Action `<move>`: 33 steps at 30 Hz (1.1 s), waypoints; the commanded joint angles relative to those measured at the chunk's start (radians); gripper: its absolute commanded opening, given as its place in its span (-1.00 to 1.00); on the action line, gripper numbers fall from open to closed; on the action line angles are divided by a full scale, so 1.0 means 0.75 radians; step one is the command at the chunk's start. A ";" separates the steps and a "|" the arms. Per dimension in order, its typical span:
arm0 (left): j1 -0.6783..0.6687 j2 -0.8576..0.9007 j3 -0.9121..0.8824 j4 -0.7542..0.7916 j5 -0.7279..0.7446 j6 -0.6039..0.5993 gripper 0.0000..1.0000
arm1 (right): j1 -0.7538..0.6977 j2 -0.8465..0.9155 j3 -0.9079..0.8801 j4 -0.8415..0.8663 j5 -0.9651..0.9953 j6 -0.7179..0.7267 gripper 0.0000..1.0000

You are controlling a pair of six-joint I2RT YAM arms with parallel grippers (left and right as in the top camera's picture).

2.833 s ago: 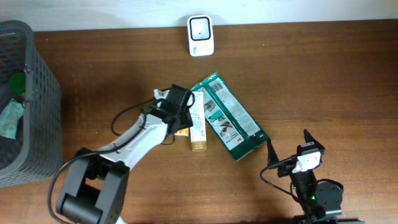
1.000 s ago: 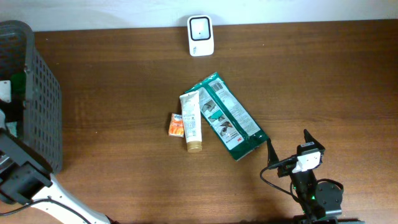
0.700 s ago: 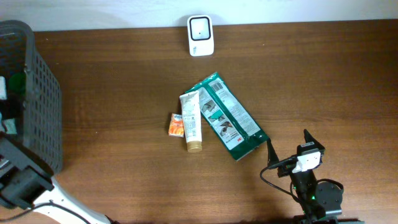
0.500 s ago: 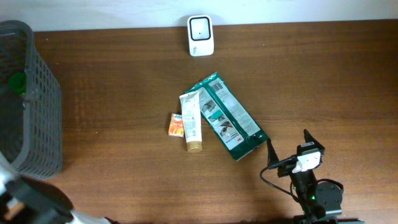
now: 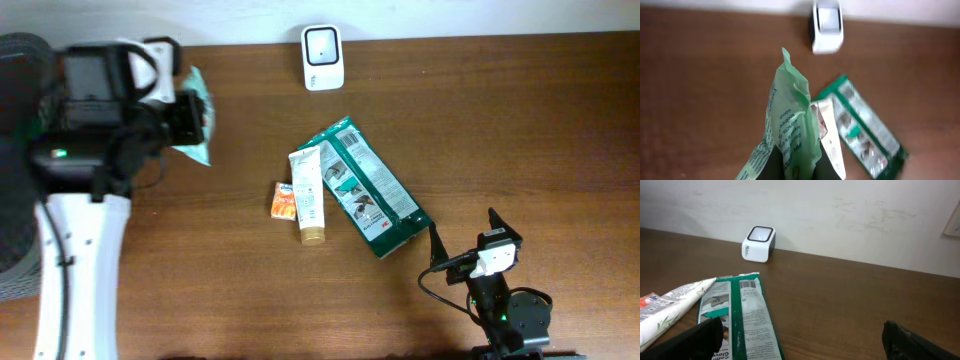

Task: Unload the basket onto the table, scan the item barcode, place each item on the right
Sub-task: 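Place the light green pouch on the table left of the sachet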

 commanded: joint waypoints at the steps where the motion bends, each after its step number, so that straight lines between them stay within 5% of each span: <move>1: -0.127 0.102 -0.187 0.001 -0.174 -0.240 -1.00 | 0.007 -0.009 -0.011 -0.001 0.003 0.011 0.96; 4: -0.185 0.219 -0.345 0.073 -0.229 -0.473 -1.00 | 0.007 -0.009 -0.011 -0.001 0.003 0.011 0.96; 11: -0.254 0.507 -0.453 0.239 -0.384 -0.428 -0.98 | 0.007 -0.009 -0.011 -0.001 0.003 0.011 0.96; 12: -0.264 0.524 -0.453 0.250 -0.377 -0.392 -0.42 | 0.007 -0.009 -0.011 -0.001 0.003 0.011 0.96; 14: -0.277 0.526 -0.453 0.253 -0.379 -0.360 0.33 | 0.007 -0.009 -0.011 -0.001 0.003 0.011 0.96; 16: -0.277 0.525 -0.438 0.262 -0.378 -0.357 0.58 | 0.007 -0.009 -0.011 -0.001 0.003 0.011 0.96; 19: -0.258 0.488 -0.253 0.175 -0.379 -0.283 0.64 | 0.007 -0.009 -0.011 -0.001 0.003 0.011 0.96; 20: -0.221 0.458 -0.066 0.090 -0.378 -0.250 0.99 | 0.007 -0.009 -0.011 -0.001 0.003 0.011 0.96; 26: 0.220 0.431 0.808 -0.120 -0.379 -0.106 0.99 | 0.007 -0.009 -0.011 -0.001 0.003 0.011 0.96; 33: 0.829 0.515 0.854 -0.111 -0.377 -0.104 0.99 | 0.007 -0.009 -0.011 -0.001 0.003 0.011 0.96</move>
